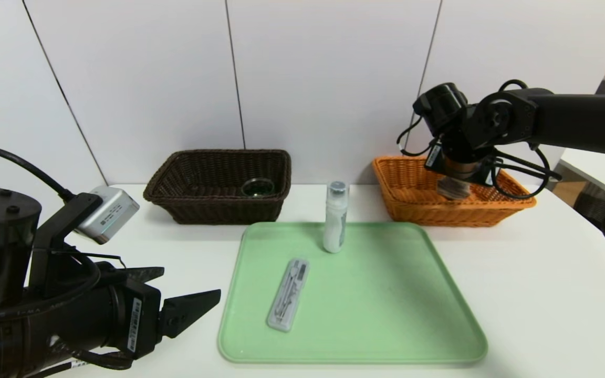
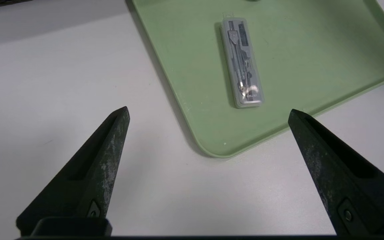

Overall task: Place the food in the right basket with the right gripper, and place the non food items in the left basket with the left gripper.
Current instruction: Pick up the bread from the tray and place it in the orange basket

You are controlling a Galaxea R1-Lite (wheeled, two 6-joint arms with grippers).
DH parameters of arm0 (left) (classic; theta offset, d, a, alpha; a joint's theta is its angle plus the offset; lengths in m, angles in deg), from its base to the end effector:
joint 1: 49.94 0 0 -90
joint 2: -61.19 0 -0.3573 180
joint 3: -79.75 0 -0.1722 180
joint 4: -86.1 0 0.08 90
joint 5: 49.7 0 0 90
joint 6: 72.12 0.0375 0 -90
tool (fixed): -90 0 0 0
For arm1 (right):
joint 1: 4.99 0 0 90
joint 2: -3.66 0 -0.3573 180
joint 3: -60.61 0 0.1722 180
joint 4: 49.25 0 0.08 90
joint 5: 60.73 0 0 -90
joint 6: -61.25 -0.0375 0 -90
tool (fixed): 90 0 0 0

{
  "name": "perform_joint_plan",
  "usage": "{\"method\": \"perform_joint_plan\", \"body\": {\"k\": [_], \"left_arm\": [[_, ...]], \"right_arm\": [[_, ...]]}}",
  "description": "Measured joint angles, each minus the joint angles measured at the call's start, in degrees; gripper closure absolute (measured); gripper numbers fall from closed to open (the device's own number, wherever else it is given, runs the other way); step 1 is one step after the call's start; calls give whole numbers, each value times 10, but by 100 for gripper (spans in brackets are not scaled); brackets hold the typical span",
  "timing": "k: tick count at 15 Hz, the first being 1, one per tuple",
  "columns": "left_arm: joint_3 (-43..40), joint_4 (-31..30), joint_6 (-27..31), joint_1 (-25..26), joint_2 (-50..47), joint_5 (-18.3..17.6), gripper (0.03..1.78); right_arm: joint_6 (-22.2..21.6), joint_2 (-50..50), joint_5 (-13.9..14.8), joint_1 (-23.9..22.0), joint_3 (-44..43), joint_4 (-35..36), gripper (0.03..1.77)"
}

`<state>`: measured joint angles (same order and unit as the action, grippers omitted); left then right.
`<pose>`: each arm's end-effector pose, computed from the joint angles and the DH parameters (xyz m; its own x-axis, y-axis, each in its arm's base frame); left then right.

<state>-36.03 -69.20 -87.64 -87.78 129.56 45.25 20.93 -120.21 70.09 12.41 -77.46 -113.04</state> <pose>0.1148 -0.0851 0.2631 0.7421 -0.4672 -0.4807 0.4294 0.8820 -0.1942 0.4237 0.1071 0.2564 0.6636 -0.4771 -0.5762 0.6059 0.7945 0.0400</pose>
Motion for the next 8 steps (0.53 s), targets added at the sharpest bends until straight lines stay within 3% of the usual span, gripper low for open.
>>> {"method": "perform_joint_plan", "body": {"k": [8], "left_arm": [[-3,0,0,0,-2,0,12]], "right_arm": [[19,-1,1,2,0,9,171]]}}
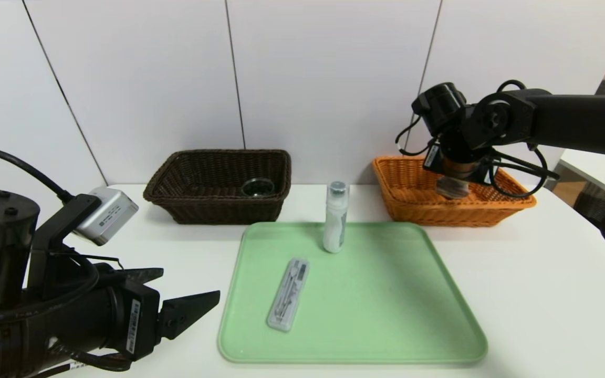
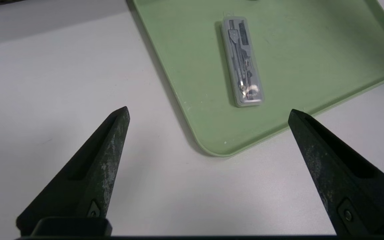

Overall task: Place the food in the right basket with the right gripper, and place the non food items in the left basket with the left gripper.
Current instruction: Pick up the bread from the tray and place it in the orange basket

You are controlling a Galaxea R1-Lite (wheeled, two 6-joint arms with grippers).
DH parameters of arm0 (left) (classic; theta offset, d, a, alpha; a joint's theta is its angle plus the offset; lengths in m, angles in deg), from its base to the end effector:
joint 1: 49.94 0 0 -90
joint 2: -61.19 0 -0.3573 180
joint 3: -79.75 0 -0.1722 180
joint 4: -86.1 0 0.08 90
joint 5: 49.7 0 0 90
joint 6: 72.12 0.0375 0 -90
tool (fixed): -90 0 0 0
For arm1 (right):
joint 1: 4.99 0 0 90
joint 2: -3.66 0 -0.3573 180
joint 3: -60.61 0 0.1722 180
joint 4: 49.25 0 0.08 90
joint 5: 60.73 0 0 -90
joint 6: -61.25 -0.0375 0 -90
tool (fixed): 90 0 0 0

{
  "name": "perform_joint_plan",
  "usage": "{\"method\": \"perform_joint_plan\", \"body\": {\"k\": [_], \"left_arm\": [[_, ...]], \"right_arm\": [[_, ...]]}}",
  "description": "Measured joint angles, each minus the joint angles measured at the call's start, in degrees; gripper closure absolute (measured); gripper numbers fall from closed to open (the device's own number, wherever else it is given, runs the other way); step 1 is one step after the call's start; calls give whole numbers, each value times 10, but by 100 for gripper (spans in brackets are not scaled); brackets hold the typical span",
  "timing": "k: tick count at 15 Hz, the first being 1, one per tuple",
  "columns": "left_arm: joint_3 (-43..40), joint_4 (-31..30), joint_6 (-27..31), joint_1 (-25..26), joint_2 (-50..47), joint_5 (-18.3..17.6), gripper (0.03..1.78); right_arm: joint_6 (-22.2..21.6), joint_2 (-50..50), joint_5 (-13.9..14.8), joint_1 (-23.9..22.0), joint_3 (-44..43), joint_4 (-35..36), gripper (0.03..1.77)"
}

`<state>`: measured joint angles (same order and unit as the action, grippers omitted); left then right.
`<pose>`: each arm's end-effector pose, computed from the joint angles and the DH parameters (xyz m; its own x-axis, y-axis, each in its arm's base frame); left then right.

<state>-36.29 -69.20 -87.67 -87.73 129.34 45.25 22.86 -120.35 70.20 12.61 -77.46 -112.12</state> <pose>0.1138 -0.0842 0.2624 0.7422 -0.4663 -0.4813 0.4283 0.8825 -0.1946 0.4252 0.1091 0.2565 0.6724 -0.4740 -0.5685 0.5887 0.8080 0.0225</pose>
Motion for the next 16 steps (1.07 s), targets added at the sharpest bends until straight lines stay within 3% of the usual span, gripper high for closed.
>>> {"method": "perform_joint_plan", "body": {"k": [4,10,16], "left_arm": [[0,0,0,0,0,0,12],[1,0,0,0,1,0,12],[1,0,1,0,3,0,12]], "right_arm": [[3,0,0,0,0,0,171],[15,-1,3,1,0,7,88],[21,7,2,1,0,1,45]]}}
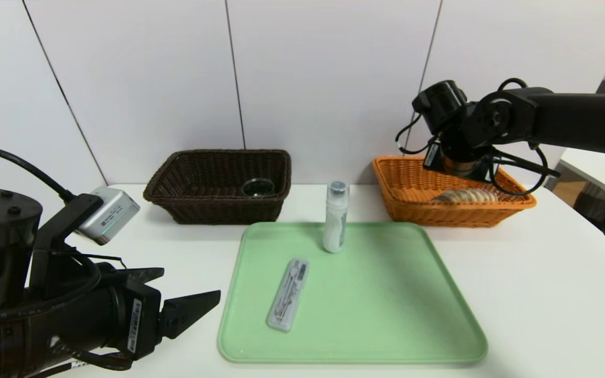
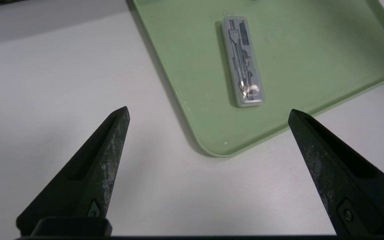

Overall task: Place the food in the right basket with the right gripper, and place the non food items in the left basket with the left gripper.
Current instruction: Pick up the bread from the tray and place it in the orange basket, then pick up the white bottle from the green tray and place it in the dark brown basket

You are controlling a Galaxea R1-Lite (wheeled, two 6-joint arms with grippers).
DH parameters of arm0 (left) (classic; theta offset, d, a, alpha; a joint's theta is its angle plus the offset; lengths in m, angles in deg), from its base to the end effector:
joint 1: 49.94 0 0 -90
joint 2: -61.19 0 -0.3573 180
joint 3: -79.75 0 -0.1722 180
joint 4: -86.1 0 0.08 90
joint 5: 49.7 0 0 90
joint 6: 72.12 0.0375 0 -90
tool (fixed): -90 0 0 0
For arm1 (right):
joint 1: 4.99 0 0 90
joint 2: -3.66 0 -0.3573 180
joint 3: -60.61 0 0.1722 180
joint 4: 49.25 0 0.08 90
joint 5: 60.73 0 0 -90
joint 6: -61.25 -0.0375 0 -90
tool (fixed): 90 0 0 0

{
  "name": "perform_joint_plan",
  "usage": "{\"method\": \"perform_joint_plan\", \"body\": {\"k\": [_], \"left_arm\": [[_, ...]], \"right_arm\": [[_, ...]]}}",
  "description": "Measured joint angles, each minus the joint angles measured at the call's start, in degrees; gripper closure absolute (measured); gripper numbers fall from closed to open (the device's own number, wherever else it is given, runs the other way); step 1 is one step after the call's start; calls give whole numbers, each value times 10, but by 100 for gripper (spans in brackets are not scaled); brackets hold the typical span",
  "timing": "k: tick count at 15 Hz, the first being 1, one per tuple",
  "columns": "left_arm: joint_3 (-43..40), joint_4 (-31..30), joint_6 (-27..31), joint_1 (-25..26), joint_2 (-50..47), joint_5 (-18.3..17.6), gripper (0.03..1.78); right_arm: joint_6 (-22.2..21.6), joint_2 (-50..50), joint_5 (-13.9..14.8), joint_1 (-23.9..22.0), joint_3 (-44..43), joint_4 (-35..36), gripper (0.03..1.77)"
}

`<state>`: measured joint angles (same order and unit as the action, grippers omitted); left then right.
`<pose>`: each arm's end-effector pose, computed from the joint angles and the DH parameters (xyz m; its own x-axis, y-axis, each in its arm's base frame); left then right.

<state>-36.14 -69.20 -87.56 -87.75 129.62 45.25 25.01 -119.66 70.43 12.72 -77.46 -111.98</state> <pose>0.1149 -0.0851 0.2624 0.7412 -0.4659 -0.4833 0.4292 0.8825 -0.1925 0.4221 0.1089 0.2620 0.6803 -0.4737 -0.5593 0.5722 0.8201 0.0014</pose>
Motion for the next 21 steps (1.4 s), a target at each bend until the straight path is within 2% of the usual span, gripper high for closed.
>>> {"method": "perform_joint_plan", "body": {"k": [4,9,12,17,21], "left_arm": [[0,-1,-1,0,0,0,12],[-1,-1,-1,0,-1,0,12],[-2,-1,-1,0,-4,0,12],[-5,0,-1,0,-15,0,12],[-13,0,0,0,-24,0,12]], "right_arm": [[24,50,0,17,0,-4,31],[33,159,-1,84,9,-53,21],[62,219,-10,114,42,-65,17],[156,298,-97,132,125,7,13],[234,362,-156,151,251,110,11]]}}
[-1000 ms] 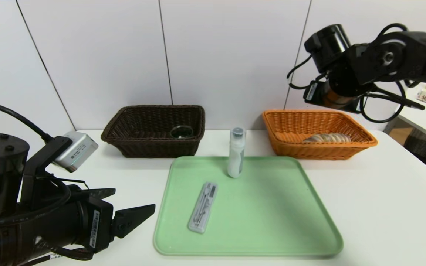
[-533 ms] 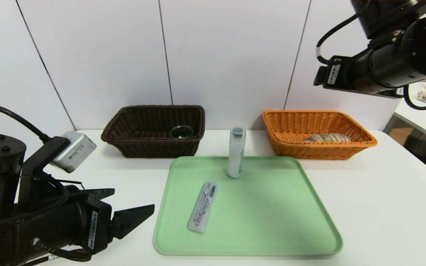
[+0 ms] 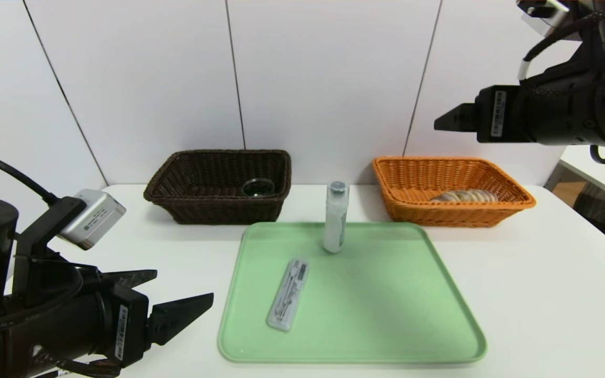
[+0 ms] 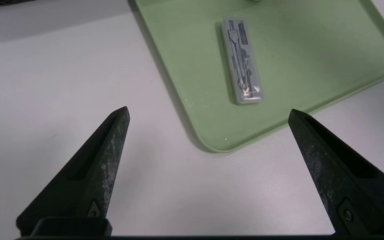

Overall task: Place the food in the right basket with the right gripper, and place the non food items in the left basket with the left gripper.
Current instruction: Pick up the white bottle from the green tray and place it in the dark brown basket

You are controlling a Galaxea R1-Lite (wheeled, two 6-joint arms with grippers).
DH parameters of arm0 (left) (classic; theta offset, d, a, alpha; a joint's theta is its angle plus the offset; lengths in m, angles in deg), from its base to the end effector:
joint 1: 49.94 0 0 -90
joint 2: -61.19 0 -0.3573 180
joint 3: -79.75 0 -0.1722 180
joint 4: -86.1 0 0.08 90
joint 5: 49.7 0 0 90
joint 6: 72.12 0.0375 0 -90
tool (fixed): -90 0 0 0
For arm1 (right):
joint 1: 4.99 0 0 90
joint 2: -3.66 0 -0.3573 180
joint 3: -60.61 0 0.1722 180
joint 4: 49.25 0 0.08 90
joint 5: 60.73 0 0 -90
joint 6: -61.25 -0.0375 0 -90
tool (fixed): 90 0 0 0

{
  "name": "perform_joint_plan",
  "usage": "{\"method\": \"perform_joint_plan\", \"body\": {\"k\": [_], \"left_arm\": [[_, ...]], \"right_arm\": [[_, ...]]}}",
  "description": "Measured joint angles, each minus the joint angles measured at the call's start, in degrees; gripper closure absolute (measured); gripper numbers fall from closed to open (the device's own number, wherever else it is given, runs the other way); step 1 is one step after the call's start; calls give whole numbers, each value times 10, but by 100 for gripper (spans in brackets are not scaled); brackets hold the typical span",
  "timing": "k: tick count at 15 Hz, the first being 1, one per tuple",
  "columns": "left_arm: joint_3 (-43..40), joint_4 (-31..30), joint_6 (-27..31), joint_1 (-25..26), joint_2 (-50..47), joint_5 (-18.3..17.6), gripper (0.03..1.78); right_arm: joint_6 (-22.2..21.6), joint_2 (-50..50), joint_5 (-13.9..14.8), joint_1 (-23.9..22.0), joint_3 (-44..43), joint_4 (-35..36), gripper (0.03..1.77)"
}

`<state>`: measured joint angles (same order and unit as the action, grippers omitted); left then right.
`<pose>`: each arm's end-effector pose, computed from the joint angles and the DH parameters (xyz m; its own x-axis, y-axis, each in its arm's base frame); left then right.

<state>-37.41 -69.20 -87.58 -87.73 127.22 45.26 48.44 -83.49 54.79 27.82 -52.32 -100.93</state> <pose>0.1051 -0.0774 0.2620 0.7488 -0.4712 -0.4660 0.4316 0.8804 -0.1966 0.2102 0.1163 0.3820 0.9157 0.0778 -0.3942 -0.0778 0.9968 0.0159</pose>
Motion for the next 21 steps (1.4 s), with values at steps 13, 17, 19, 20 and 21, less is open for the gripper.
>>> {"method": "perform_joint_plan", "body": {"k": [13,17,19,20,21], "left_arm": [[-6,0,0,0,-6,-2,12],[-19,-3,12,-2,-8,-5,12],[-24,-5,16,-10,-8,-5,12],[-26,-5,17,-16,-8,-5,12],[-26,-6,18,-25,-7,-4,12]], "right_arm": [[95,295,-120,-2,451,192,11],[97,375,-121,-18,532,192,11],[100,402,-122,-20,552,192,11],[104,411,-122,-20,558,192,11],[107,420,-121,-20,562,192,11]]}}
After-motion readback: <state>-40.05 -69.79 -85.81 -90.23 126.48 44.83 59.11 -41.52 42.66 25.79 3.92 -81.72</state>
